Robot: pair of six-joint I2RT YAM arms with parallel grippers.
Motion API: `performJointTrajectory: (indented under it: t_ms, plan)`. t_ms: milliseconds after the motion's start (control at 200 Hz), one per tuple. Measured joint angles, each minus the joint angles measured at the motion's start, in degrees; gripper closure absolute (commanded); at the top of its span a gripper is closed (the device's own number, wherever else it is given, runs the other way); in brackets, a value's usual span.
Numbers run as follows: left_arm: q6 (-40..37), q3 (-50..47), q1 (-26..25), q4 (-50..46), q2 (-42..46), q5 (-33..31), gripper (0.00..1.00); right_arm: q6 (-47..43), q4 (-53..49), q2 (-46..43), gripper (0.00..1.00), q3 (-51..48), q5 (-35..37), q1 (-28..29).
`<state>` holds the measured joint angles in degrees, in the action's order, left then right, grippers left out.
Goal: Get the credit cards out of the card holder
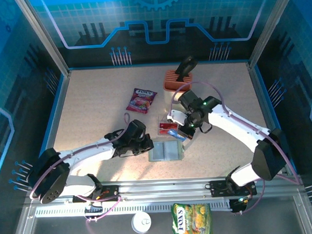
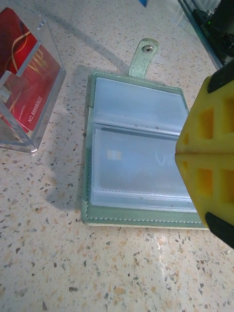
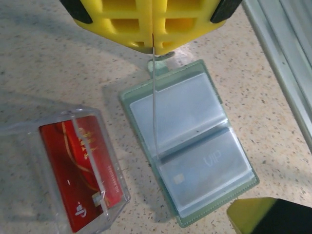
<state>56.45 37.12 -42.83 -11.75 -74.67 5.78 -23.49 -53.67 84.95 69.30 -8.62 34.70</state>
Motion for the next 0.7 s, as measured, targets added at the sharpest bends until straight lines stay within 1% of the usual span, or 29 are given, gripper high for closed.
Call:
performJointTrajectory:
  t_ms: [315,700]
  plan:
    - [0.04,-2.1,0.0,-0.46,3.32,-0.44,1.0,-12.68,-7.08,9.38,1.0,13.29,2.64,-0.15]
    - [0.17,-3.65,0.02,-1.33,4.98,-1.38,1.0,-19.5,-11.96,23.12,1.0,29.42,2.49,-2.89]
